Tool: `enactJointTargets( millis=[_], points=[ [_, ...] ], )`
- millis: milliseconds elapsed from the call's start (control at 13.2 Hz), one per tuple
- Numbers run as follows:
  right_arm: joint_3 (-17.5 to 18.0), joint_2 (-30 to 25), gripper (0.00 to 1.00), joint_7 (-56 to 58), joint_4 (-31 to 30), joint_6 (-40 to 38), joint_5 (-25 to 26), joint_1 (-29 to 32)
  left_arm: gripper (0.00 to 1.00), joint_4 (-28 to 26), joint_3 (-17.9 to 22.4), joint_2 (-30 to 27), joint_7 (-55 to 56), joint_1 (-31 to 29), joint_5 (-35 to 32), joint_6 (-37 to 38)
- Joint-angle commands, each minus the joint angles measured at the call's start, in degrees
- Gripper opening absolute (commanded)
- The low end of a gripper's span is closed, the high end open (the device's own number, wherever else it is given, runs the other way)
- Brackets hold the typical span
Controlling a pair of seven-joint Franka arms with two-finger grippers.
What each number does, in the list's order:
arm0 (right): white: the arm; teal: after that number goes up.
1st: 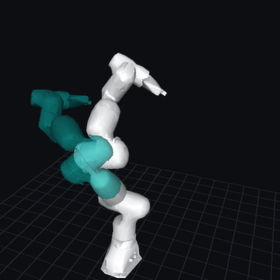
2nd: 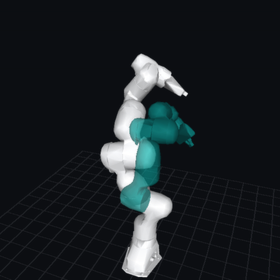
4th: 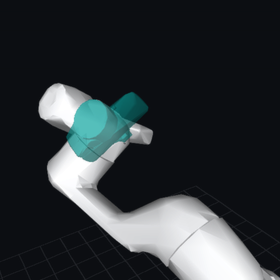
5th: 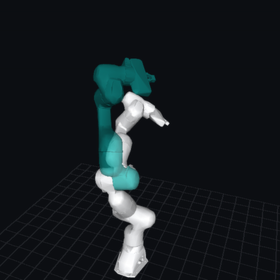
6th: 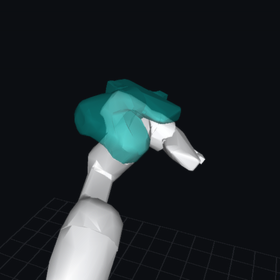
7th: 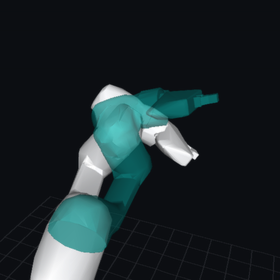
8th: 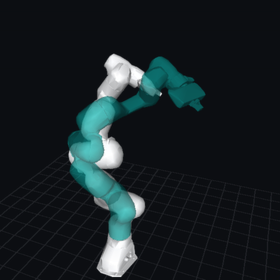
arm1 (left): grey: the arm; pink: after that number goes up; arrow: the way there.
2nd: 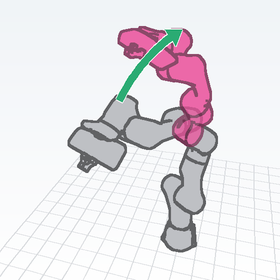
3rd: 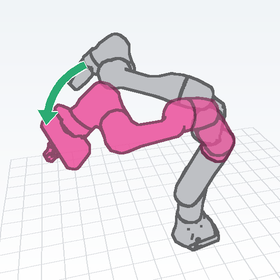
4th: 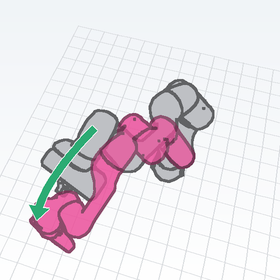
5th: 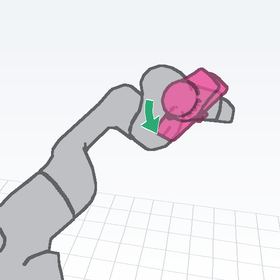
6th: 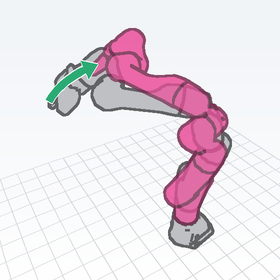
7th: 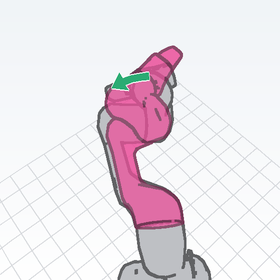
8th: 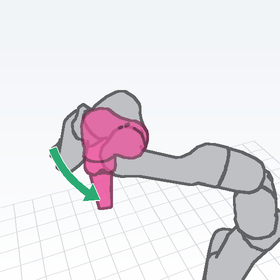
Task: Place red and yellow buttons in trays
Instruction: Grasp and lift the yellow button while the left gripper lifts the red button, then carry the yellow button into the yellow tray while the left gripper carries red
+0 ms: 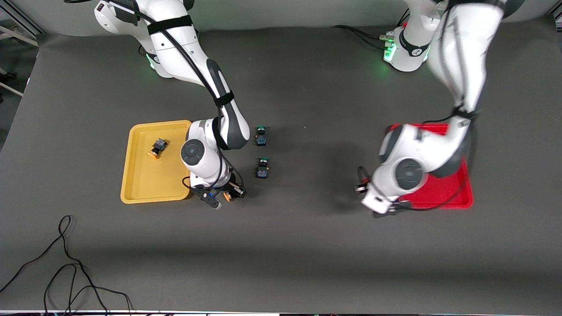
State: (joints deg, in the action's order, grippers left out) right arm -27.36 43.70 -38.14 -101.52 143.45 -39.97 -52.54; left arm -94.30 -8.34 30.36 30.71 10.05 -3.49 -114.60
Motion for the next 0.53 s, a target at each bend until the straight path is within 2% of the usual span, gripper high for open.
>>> enactJointTargets(
  millis=[0, 152, 303, 455],
  points=[
    [-0.76, -3.42, 0.00, 1.22, 0.97, -6.31, -0.90, 2.43, 0.00, -9.38, -0.10, -8.81, -9.15, -6.94, -2.83, 1.84],
    [-2.68, -8.87, 0.00, 7.25, -1.82, -11.41, -0.64, 4.46, 0.00, -14.93, -0.10, -11.72, -16.78, -12.48, -3.27, -0.52],
    [-8.03, -13.00, 0.00, 14.54, -6.65, -14.67, -0.46, 3.85, 0.00, -22.12, -0.10, -12.87, -25.14, -18.98, -3.63, -8.93],
    [-12.61, -18.18, 0.00, 24.55, -15.06, -15.83, -0.46, 3.58, 0.00, -29.15, -0.01, -12.78, -27.54, -21.29, -3.63, -18.86]
  ],
)
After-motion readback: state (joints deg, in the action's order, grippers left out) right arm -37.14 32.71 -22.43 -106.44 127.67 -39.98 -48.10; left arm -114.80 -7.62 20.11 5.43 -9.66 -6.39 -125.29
